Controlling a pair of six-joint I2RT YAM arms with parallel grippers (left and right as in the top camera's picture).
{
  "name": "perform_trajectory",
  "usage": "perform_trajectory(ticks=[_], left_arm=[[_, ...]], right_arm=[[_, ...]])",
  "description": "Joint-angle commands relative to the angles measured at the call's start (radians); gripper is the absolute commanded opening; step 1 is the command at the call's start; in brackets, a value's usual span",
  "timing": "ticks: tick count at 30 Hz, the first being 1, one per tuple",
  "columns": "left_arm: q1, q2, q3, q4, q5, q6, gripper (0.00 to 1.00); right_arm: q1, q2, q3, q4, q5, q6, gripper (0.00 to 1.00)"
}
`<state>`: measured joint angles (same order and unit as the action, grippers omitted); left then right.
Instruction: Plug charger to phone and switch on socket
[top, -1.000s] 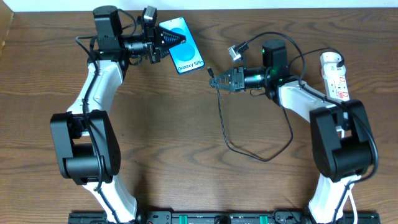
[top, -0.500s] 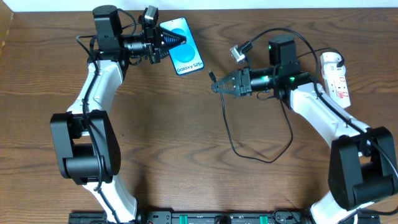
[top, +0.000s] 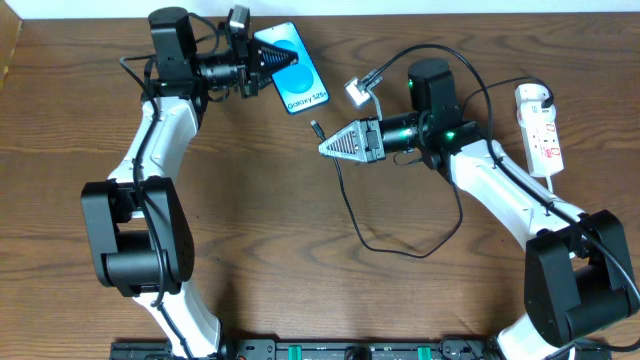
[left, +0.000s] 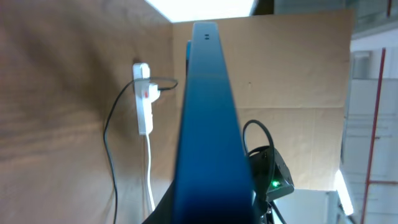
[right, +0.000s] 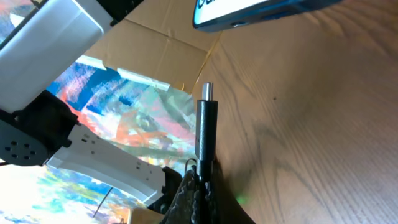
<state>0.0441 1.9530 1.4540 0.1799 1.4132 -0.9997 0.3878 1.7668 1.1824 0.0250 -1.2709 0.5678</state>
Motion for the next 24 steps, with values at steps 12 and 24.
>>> perform_trajectory(ticks=[12,24], left_arm=[[-0.004,-0.025,0.016,0.448,0.014,-0.391,0.07],[-0.004,-0.025,0.016,0.496,0.007,-0.438,0.07]], right_arm=[[-0.003,-0.024,0.000,0.314,0.058,0.297,0.01],[-0.008,-0.024,0.000,0.417,0.102,0.382,0.01]])
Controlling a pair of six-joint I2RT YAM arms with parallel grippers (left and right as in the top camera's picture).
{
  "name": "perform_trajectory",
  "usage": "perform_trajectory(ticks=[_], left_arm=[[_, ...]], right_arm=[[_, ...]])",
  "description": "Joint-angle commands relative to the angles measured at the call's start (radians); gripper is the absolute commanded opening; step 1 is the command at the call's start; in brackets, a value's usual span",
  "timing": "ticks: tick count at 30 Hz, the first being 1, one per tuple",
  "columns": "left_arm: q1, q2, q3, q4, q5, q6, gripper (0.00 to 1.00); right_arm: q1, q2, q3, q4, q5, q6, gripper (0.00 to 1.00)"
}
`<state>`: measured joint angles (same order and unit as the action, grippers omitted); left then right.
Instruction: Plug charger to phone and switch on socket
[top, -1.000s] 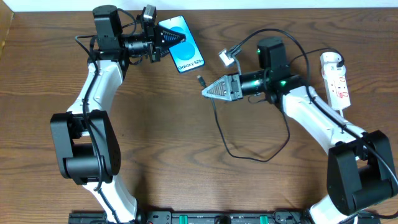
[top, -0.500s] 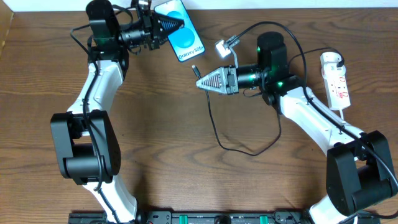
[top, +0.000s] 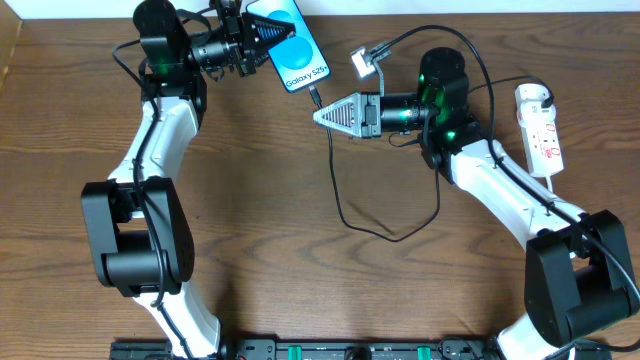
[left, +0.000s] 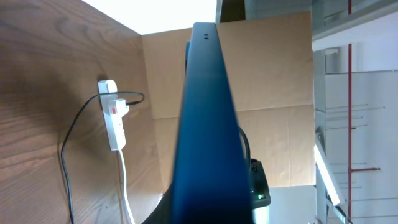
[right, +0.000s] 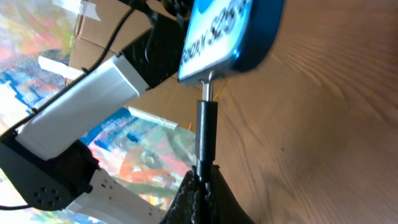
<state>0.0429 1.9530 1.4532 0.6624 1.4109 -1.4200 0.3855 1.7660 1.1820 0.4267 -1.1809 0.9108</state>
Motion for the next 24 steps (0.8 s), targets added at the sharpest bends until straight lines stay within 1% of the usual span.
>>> perform_trajectory(ticks=[1,24], left_arm=[[-0.003,-0.025,0.017,0.014,0.010,-0.016,0.07],[-0.021,-0.025,0.017,0.014,0.018,-0.013,0.07]], right_arm=[[-0.006,-0.023,0.000,0.019,0.012,0.039,0.01],[-0.007,-0.021,0.000,0.019,0.065,0.062,0.01]])
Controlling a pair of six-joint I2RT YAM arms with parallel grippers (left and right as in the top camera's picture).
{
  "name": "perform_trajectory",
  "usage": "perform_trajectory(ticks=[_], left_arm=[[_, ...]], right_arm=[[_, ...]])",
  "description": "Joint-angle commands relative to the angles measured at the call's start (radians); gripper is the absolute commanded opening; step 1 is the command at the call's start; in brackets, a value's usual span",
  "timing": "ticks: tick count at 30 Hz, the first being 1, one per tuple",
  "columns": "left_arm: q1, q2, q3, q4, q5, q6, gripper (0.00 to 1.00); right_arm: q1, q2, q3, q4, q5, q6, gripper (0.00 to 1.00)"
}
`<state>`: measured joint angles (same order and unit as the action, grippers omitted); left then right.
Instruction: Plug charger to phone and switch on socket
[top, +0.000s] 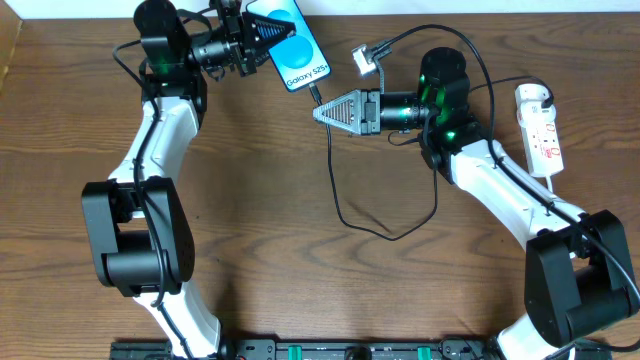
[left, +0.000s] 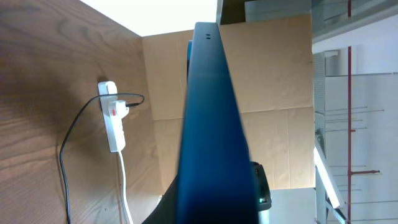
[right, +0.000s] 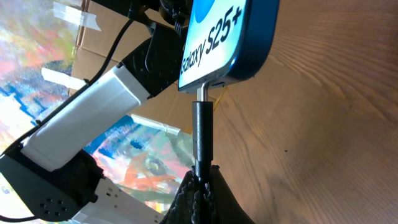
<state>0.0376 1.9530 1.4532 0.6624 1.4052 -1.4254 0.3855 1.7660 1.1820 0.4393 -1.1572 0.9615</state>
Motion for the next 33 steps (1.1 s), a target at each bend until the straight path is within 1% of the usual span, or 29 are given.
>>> perform_trajectory(ticks=[1,18,26,33], left_arm=[[-0.017,-0.025,0.017,0.014,0.023,-0.008,0.07],[-0.024,-0.025,0.017,0.013,0.053,0.034,0.07],[-0.024,-0.025,0.017,0.012,0.053,0.032,0.07],[-0.030,-0.025,0.017,0.013,0.057,0.006,0.07]], right_arm=[[-0.007,-0.021,0.000,0.006,0.043,0.011,0.01],[-0.034,-0.021,0.000,0.041,0.072,0.042,0.01],[-0.034,-0.021,0.000,0.041,0.097,0.048,0.01],[-0.034,-0.021,0.000,0.040,0.119,0.048,0.01]])
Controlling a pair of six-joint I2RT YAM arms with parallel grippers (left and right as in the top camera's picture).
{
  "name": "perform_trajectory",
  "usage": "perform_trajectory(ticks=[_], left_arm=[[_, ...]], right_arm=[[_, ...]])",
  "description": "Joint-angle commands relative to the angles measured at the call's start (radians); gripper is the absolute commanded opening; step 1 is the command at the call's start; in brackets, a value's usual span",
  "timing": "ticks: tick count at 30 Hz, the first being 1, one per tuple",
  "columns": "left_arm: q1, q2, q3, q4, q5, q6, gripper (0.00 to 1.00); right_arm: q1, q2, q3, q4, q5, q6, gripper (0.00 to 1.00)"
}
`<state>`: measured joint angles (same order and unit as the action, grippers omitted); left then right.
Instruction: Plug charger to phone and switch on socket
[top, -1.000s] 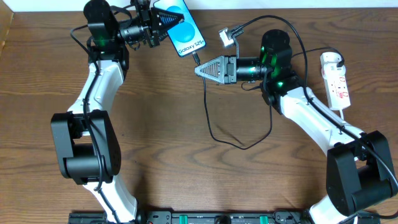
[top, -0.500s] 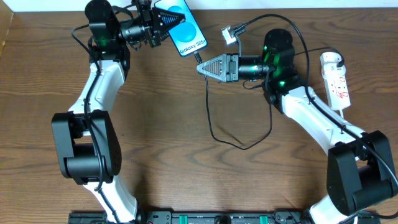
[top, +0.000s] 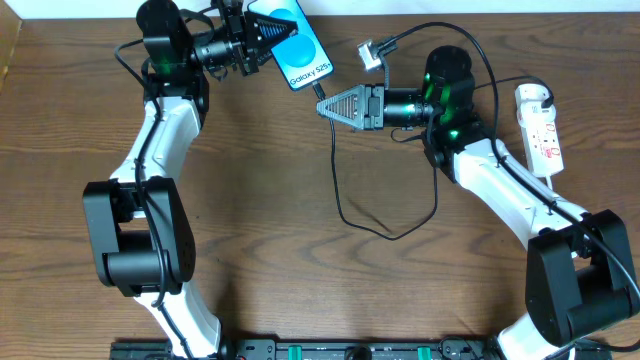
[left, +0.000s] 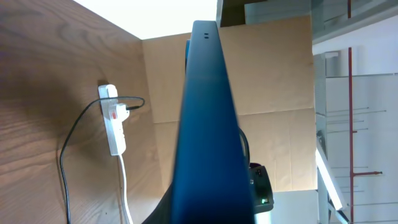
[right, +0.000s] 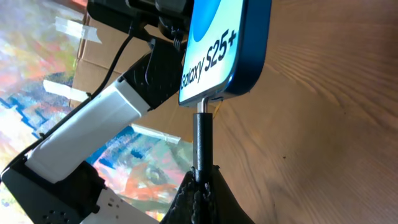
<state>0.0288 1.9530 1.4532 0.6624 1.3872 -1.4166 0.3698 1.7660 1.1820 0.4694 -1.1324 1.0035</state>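
A blue phone (top: 296, 50) marked "Galaxy S25+" is held up off the table at the back, my left gripper (top: 262, 44) shut on its upper end. It fills the middle of the left wrist view as a blue edge (left: 208, 124). My right gripper (top: 325, 107) is shut on the black charger plug (right: 200, 140), whose metal tip touches the phone's bottom edge (right: 221, 93). The black cable (top: 345, 200) loops across the table to the white socket strip (top: 540, 125) at the far right.
The brown wooden table (top: 300, 270) carries the cable loop at its middle. A white cord (top: 580, 205) runs from the socket strip toward the front right. Cardboard panels (left: 267, 68) stand beyond the table.
The phone and the plug have both shifted slightly right. The plug's metal tip shows a little shorter against the phone's bottom edge. Both grippers keep their holds.
First the phone was held lower and the plug was apart from it, pointing toward its bottom edge. Then the phone stood higher at the back with the plug tip at its port. It stayed there afterward, and now sits slightly deeper.
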Motion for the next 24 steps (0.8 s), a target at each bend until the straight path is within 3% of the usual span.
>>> perform_trajectory(ticks=[1,14,24], left_arm=[[-0.025,-0.025,0.017,0.013,0.079,-0.002,0.07],[-0.084,-0.025,0.017,0.013,0.185,0.032,0.07],[-0.087,-0.025,0.004,0.013,0.184,0.036,0.07]], right_arm=[[-0.018,-0.021,0.000,0.011,0.096,0.006,0.01],[-0.019,-0.021,0.000,0.013,0.103,0.006,0.01],[-0.028,-0.021,0.000,0.014,0.107,0.014,0.01]])
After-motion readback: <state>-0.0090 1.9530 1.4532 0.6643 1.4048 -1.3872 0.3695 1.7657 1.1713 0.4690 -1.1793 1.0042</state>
